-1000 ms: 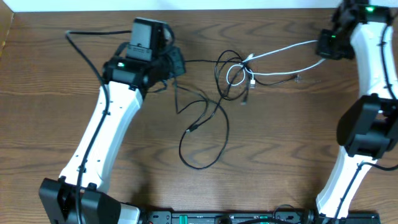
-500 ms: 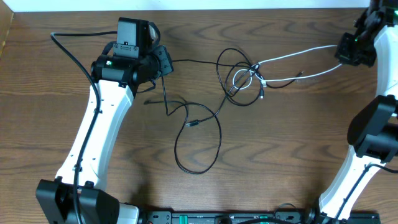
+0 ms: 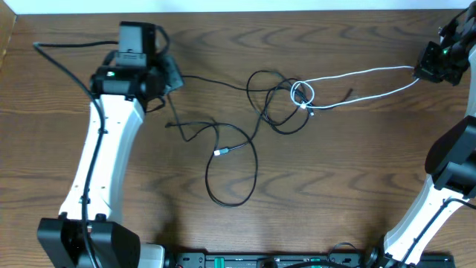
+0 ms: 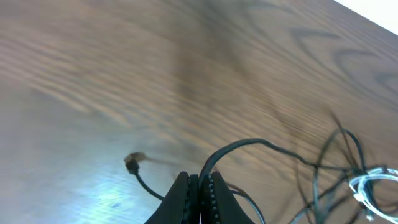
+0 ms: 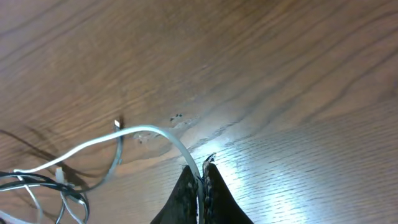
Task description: Untangle cables
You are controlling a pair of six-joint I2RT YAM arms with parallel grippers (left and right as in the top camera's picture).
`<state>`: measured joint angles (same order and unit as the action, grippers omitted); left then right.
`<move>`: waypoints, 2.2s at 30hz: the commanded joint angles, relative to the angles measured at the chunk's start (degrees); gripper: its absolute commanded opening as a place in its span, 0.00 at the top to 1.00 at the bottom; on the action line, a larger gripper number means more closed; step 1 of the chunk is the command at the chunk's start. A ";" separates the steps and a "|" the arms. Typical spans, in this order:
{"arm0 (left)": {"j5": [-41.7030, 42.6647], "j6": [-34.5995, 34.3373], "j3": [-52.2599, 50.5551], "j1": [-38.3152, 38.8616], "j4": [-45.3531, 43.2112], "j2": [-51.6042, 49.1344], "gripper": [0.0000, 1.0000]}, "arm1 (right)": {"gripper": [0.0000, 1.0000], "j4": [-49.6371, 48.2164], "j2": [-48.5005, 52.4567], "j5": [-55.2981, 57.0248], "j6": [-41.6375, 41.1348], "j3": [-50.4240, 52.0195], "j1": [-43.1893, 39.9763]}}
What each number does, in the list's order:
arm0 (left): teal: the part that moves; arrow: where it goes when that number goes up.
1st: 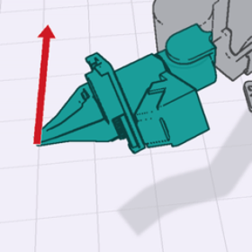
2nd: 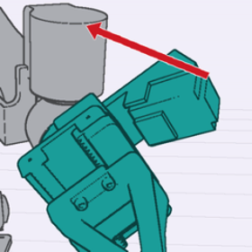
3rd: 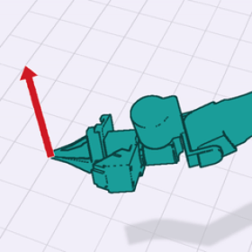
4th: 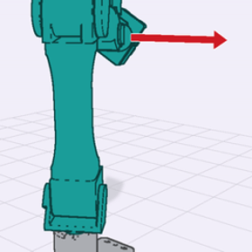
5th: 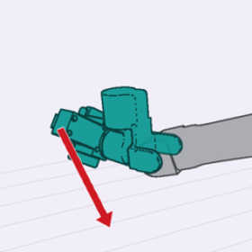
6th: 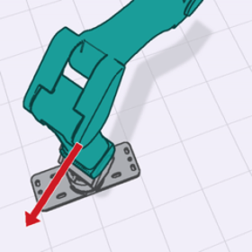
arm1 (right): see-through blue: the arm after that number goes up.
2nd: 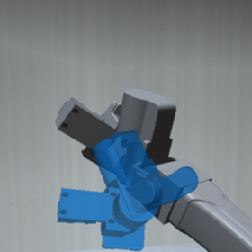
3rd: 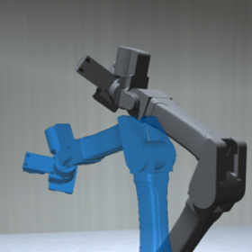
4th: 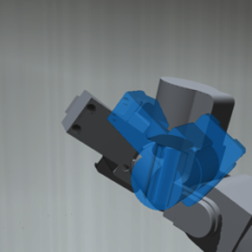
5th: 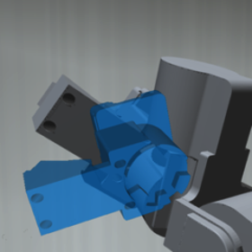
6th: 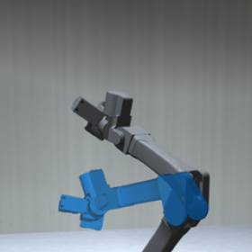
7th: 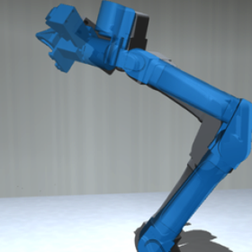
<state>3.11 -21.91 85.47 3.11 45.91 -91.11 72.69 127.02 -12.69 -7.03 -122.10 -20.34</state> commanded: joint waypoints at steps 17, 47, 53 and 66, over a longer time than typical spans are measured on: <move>-3.85 3.50 0.13 -4.83 0.66 1.40 0.93 | 0.99 0.44 -0.37 15.52 -8.44 -0.02 -5.01; 18.38 4.31 0.13 0.72 -6.86 -4.20 0.86 | 0.99 3.48 -11.82 -25.03 11.32 -18.82 18.21; 19.02 4.28 0.13 2.91 -10.23 -5.57 0.78 | 0.99 2.01 -21.18 -25.81 9.20 -29.75 20.46; 21.81 5.03 0.13 9.57 -14.80 -10.62 0.48 | 0.99 2.32 -30.36 -19.78 2.34 -30.69 15.82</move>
<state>21.82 -18.00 85.47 11.99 32.34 -100.84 72.49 93.06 -36.12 -3.03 -154.26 -3.66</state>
